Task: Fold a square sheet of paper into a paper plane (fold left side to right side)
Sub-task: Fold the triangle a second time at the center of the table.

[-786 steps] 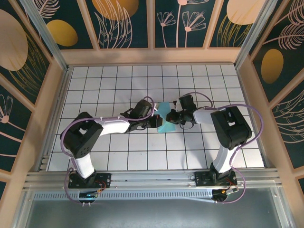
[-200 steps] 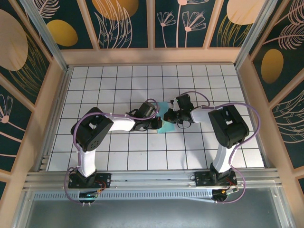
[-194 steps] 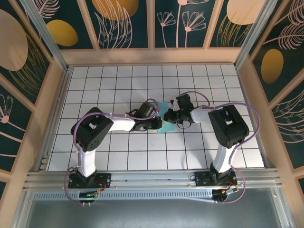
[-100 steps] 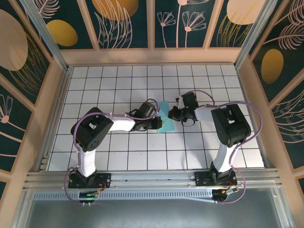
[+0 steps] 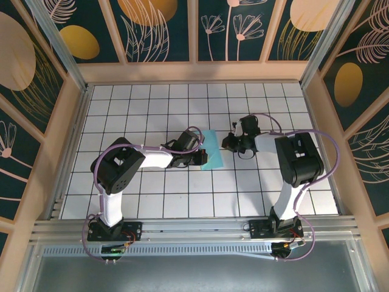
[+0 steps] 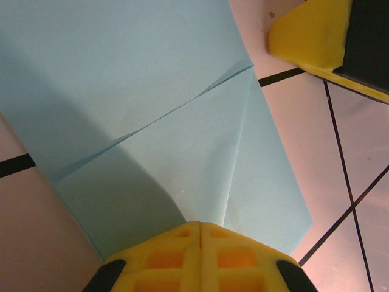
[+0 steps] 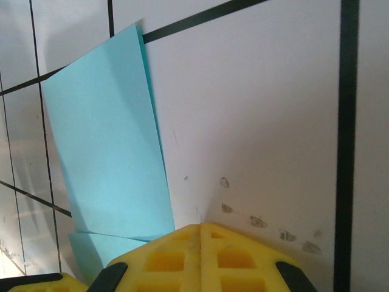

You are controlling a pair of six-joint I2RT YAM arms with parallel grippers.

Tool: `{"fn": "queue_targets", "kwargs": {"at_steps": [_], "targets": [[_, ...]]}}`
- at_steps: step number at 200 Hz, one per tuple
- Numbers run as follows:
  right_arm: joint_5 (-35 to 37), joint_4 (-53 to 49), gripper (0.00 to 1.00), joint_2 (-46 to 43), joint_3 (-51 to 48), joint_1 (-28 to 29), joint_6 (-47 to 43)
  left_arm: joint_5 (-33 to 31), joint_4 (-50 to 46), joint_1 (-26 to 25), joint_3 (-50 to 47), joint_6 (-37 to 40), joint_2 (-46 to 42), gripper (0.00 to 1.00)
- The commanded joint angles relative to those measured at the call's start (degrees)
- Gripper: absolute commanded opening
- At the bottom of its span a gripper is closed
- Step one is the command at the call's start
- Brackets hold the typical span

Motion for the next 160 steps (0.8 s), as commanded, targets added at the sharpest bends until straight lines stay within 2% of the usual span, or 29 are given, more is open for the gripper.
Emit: {"fn": "queue_targets", "kwargs": {"at_steps": [1,39,85,124,160], "targets": [[0.70,-1.20,0.00,-3.71,-0.69,1.01,-0.31,-3.82,-8.77,0.34,-2.92,-0.17,2.78,0.00],[-2.62,2.55,0.00,-4.69,-3.64,4.09,3.43,-3.73,-8.54,0.33,-2.68,-0.33,2.34,0.00],[-3.85,4.21,0.00,-0.57,-1.76,6.47,4.45,-3.55,-8.76,0.33,-1.16,-0.27,1.39,0.00],[-2.08,1.48,0.00,1.83,-0.52,6.55,3.46,-4.26,-10.08,0.37,1.73,0.49,-1.17,0.00],[0.26,-1.23,0.00,2.45,-1.45,6.62,2.13,-1.43,-9.39,0.35,1.59,0.21,-6.04,0.00]]}}
